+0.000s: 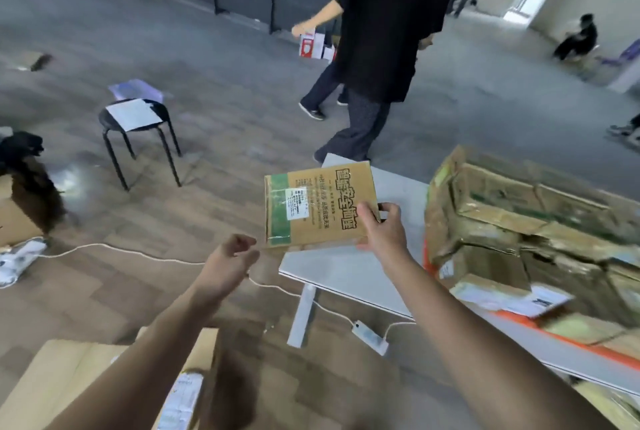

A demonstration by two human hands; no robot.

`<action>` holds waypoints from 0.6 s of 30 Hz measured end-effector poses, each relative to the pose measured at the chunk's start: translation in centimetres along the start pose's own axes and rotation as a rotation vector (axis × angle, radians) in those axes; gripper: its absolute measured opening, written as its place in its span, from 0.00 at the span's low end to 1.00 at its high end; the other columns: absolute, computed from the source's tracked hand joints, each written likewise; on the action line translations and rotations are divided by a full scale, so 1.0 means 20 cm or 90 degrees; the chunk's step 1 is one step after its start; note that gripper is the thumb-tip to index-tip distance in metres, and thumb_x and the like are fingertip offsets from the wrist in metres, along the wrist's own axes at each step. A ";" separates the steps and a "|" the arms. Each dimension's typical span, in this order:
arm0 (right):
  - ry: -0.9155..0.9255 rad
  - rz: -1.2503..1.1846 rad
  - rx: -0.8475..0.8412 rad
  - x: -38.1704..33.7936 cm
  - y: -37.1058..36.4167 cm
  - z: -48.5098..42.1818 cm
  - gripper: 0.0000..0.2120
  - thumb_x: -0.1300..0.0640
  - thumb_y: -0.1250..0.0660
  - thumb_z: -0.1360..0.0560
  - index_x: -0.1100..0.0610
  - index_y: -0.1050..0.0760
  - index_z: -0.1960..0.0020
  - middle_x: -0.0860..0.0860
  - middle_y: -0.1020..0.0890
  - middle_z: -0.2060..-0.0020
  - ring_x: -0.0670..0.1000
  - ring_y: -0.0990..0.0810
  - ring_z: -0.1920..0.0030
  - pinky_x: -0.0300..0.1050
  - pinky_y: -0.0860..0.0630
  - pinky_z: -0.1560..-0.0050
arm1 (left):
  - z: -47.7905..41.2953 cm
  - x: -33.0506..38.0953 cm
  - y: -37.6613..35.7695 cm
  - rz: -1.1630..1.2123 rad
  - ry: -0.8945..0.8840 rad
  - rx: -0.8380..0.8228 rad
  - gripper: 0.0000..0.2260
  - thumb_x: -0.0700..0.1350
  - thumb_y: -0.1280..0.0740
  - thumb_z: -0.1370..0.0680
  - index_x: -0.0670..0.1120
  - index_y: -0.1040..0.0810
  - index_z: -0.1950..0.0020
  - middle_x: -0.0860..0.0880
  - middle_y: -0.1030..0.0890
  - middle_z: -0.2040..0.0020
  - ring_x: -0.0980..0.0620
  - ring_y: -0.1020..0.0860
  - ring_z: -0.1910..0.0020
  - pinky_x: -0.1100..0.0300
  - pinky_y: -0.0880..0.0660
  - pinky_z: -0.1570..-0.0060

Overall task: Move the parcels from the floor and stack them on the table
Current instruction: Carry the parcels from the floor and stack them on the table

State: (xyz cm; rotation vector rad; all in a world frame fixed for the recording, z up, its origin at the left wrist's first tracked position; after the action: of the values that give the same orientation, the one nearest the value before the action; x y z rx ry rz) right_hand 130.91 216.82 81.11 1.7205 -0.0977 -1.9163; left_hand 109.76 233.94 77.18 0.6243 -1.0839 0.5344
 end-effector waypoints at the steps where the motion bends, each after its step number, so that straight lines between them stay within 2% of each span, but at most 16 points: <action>1: -0.002 -0.012 0.016 0.01 0.08 -0.02 0.19 0.46 0.32 0.25 0.53 0.35 0.41 0.47 0.25 0.55 0.45 0.20 0.61 0.53 0.17 0.58 | 0.00 0.05 -0.07 -0.020 -0.015 -0.009 0.06 0.40 0.33 0.24 0.47 0.23 0.48 0.49 0.23 0.56 0.52 0.25 0.60 0.52 0.24 0.54; 4: -0.020 -0.057 0.039 0.04 0.31 -0.06 0.19 0.47 0.32 0.25 0.53 0.35 0.40 0.47 0.25 0.54 0.47 0.20 0.59 0.54 0.17 0.57 | 0.02 0.21 -0.30 -0.055 -0.058 -0.037 0.05 0.42 0.33 0.25 0.47 0.24 0.50 0.49 0.22 0.56 0.50 0.25 0.58 0.52 0.24 0.54; 7: -0.024 -0.090 0.075 0.10 0.54 -0.10 0.18 0.48 0.30 0.25 0.51 0.34 0.42 0.51 0.25 0.47 0.52 0.20 0.52 0.56 0.17 0.58 | 0.05 0.36 -0.53 -0.067 -0.066 -0.065 0.14 0.44 0.31 0.27 0.44 0.25 0.43 0.47 0.24 0.49 0.50 0.26 0.58 0.53 0.25 0.54; 9: -0.025 -0.078 0.082 0.16 0.70 -0.12 0.18 0.46 0.31 0.25 0.49 0.34 0.42 0.50 0.25 0.45 0.53 0.20 0.52 0.50 0.17 0.61 | 0.06 0.42 -0.70 -0.066 -0.062 -0.075 0.17 0.47 0.31 0.29 0.45 0.25 0.42 0.50 0.25 0.47 0.52 0.26 0.59 0.50 0.24 0.49; 11: -0.031 -0.063 0.079 0.24 0.87 -0.16 0.19 0.45 0.32 0.25 0.50 0.34 0.40 0.50 0.24 0.45 0.52 0.19 0.55 0.42 0.18 0.66 | 0.07 0.47 -0.87 -0.070 -0.065 -0.082 0.12 0.42 0.32 0.25 0.45 0.25 0.41 0.50 0.25 0.45 0.54 0.25 0.58 0.49 0.24 0.46; 13: -0.038 -0.056 0.075 0.32 1.04 -0.19 0.18 0.46 0.33 0.23 0.51 0.34 0.38 0.51 0.24 0.46 0.52 0.19 0.55 0.34 0.23 0.73 | 0.07 0.50 -1.06 -0.076 -0.068 -0.090 0.10 0.42 0.33 0.23 0.46 0.25 0.42 0.52 0.25 0.45 0.55 0.24 0.55 0.49 0.24 0.46; 14: -0.042 -0.057 0.072 0.37 1.12 -0.22 0.19 0.46 0.34 0.23 0.52 0.35 0.37 0.51 0.24 0.45 0.51 0.19 0.57 0.34 0.22 0.71 | 0.08 0.52 -1.15 -0.077 -0.071 -0.100 0.10 0.43 0.33 0.23 0.47 0.25 0.43 0.53 0.25 0.46 0.55 0.24 0.54 0.50 0.24 0.46; 16: -0.063 -0.071 0.070 0.46 1.26 -0.28 0.23 0.46 0.33 0.23 0.52 0.35 0.33 0.51 0.25 0.41 0.45 0.22 0.61 0.45 0.17 0.62 | 0.08 0.56 -1.33 -0.077 -0.073 -0.124 0.10 0.44 0.34 0.23 0.47 0.26 0.42 0.52 0.25 0.46 0.56 0.24 0.51 0.52 0.23 0.50; 18: -0.071 -0.068 0.064 0.53 1.39 -0.33 0.27 0.46 0.34 0.22 0.54 0.38 0.29 0.50 0.27 0.40 0.42 0.24 0.62 0.47 0.17 0.61 | 0.08 0.58 -1.51 -0.063 -0.069 -0.147 0.10 0.42 0.35 0.22 0.47 0.28 0.41 0.51 0.24 0.46 0.55 0.23 0.51 0.58 0.24 0.56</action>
State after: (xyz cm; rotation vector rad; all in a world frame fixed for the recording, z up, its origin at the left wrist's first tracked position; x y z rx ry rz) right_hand 146.61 190.72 81.74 1.7125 -0.1493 -2.1187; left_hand 133.35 212.42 82.38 0.5055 -1.1898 0.2872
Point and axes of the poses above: each hand's wrist, its own z-axis away from the middle knuckle, its own y-axis out of the back of the hand, x = y × z, the point moved 3 cm from there along -z, towards the middle knuckle
